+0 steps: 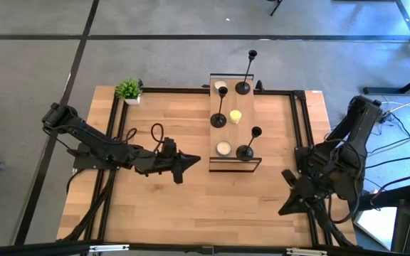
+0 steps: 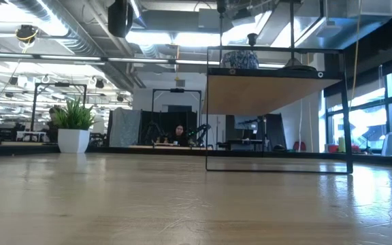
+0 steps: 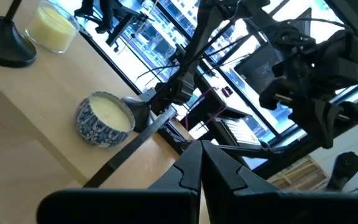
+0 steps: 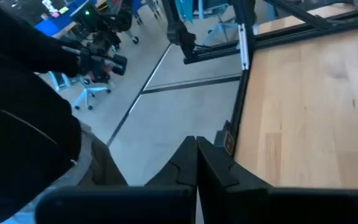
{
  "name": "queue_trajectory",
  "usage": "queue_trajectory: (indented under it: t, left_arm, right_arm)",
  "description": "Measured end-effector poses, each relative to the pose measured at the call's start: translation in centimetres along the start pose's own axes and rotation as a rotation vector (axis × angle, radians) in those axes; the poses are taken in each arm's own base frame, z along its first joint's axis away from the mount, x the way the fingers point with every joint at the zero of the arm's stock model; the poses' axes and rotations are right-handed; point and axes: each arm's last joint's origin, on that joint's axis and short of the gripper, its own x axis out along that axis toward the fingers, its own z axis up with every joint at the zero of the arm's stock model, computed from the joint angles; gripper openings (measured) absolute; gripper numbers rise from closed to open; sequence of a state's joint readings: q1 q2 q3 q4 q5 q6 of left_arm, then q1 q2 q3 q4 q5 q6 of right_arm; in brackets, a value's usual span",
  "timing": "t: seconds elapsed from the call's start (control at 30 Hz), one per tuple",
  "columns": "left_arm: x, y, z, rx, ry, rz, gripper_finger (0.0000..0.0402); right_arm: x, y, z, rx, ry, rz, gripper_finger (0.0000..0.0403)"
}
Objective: Pick & Place candle stick holders
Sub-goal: Return to Home Position
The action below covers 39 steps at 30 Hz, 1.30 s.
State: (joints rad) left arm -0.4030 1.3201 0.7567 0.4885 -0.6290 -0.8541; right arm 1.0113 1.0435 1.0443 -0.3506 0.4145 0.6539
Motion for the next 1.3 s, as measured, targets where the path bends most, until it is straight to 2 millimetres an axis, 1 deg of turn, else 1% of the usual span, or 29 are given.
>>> queue_trajectory:
  t: [0.07,0.2,0.33,0.43,0.57,0.7,0.8,1.03,1.3]
  left_arm:
    - [0.0,0.0,0.0,-0.005,-0.004,0.004,0.0002]
    - [0.1,0.2,0.1,-0.023,-0.005,0.012,0.0002]
    - [0.2,0.3,0.2,-0.032,-0.009,0.022,0.0002]
    - [0.4,0.5,0.4,-0.038,-0.016,0.03,0.0002]
    - [0.7,0.9,0.8,-0.044,-0.033,0.045,0.0002]
    - [1.1,1.3,1.4,-0.047,-0.046,0.056,0.0002]
    - [1.3,1.6,2.0,-0.053,-0.054,0.061,0.0002]
    - [1.4,2.2,3.6,-0.07,-0.107,0.078,0.0002]
    - [1.5,2.8,5.1,-0.08,-0.155,0.102,0.0002]
  right_arm:
    - [0.0,-0.1,0.0,0.002,-0.004,-0.002,0.0]
    - [-0.6,-0.3,0.2,-0.017,-0.007,-0.004,0.0]
    - [-1.0,-1.0,0.4,-0.033,-0.009,-0.03,0.0]
    - [-1.4,-1.9,0.0,-0.027,-0.031,-0.021,0.0]
    - [-1.7,-3.4,-0.9,-0.002,-0.101,0.028,0.0]
    - [-2.1,-4.7,-1.4,0.004,-0.153,0.071,0.0]
    - [-2.9,-5.6,-1.4,-0.007,-0.164,0.069,0.0]
    - [-6.0,-7.5,-1.5,-0.042,-0.151,0.013,0.0]
    - [-8.0,-9.0,-1.7,-0.077,-0.12,-0.009,0.0]
